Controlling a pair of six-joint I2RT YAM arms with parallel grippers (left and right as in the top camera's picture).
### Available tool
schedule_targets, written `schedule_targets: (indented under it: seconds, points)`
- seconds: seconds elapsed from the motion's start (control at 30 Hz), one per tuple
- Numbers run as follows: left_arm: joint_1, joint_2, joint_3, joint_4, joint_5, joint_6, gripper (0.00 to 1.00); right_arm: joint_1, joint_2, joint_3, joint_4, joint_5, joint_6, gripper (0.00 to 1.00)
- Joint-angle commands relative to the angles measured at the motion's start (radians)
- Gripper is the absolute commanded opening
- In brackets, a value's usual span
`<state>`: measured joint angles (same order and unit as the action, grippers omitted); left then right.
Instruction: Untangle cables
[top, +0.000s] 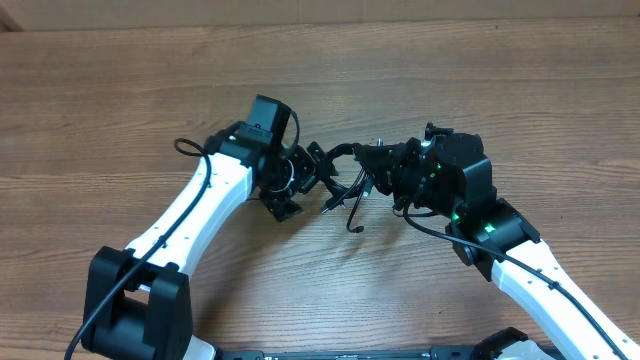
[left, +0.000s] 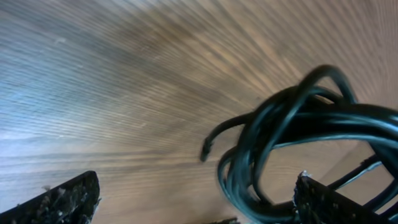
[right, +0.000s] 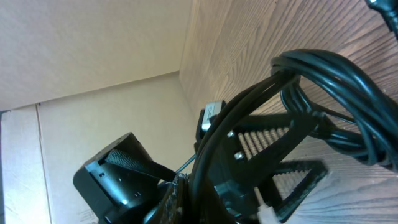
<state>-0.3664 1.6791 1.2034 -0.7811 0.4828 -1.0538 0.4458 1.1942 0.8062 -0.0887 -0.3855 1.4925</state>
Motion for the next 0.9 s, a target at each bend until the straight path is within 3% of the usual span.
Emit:
schedule_targets:
  seconds: [0.0,0.2,0.3,0.4,0.43,0.47,0.7,0.87]
  points:
    - [-0.041,0.002,-0.04,0.089,0.008,-0.04,1.0,-0.004,-0.008,0.026,0.018,-0.002,0.031,0.04]
    - [-0.083,0.002,-0.105,0.212,-0.067,-0.119,0.96,-0.003,-0.008,0.026,0.024,-0.035,0.083,0.04]
    - [-0.095,0.002,-0.154,0.285,-0.079,-0.16,0.62,-0.003,-0.008,0.026,0.028,-0.035,0.083,0.04]
    - [-0.095,0.002,-0.176,0.322,-0.087,-0.165,0.36,-0.003,-0.008,0.026,0.028,-0.035,0.082,0.04]
    - [-0.095,0.002,-0.176,0.321,-0.106,-0.159,0.24,-0.003,-0.008,0.026,0.027,-0.035,0.081,0.04]
    - [-0.093,0.002,-0.176,0.322,-0.147,-0.106,0.04,-0.003,-0.008,0.026,0.027,-0.039,0.056,0.04]
    - [-0.01,-0.006,-0.168,0.322,-0.167,0.22,0.04,-0.003,-0.008,0.026,-0.136,-0.033,-0.327,0.04]
    - [0.096,-0.039,-0.139,0.313,0.003,0.537,0.04,-0.003,-0.008,0.026,-0.31,0.022,-0.572,0.04]
